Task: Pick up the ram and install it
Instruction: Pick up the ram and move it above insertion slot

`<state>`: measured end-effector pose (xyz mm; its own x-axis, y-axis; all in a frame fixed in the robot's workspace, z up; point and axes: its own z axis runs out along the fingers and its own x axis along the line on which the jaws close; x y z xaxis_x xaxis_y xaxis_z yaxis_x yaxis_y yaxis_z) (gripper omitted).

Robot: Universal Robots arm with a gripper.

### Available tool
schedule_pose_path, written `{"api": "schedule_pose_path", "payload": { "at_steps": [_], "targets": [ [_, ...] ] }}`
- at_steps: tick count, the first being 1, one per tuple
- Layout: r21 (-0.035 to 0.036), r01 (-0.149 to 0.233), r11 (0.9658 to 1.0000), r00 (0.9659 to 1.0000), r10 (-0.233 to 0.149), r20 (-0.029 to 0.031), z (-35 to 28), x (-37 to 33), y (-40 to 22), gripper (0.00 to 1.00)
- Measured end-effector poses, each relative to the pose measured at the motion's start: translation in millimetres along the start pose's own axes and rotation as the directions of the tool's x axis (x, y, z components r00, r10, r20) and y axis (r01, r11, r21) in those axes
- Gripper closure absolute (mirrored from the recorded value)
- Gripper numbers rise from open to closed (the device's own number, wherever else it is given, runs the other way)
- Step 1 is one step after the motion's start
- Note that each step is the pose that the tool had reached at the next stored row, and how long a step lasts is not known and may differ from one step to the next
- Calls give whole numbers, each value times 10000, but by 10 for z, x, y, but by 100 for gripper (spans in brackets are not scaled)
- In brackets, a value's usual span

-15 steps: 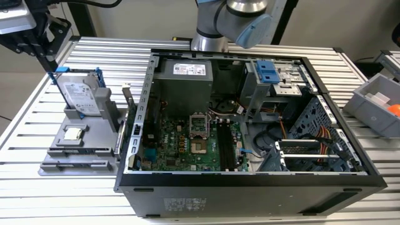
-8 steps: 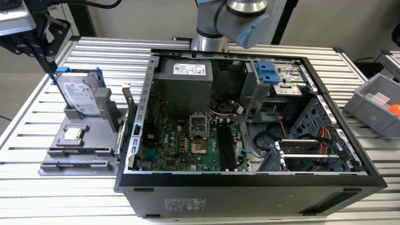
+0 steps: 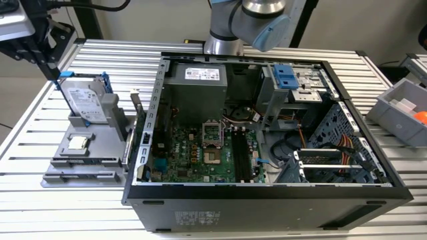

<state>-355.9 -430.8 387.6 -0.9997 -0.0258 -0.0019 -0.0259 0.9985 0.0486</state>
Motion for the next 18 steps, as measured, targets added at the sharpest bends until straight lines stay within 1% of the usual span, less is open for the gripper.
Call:
{"api": "schedule_pose_path", "payload": {
  "at_steps": [7,14,16,18],
  "targets": [
    [1,-9,10000,10000,9,-1,4,-8,-25,100],
    [2,-9,10000,10000,9,3,4,-27,-74,100],
    [2,-8,10000,10000,8,15,4,-29,-85,100],
    [2,-8,10000,10000,8,51,6,-28,-92,100]
  ]
}}
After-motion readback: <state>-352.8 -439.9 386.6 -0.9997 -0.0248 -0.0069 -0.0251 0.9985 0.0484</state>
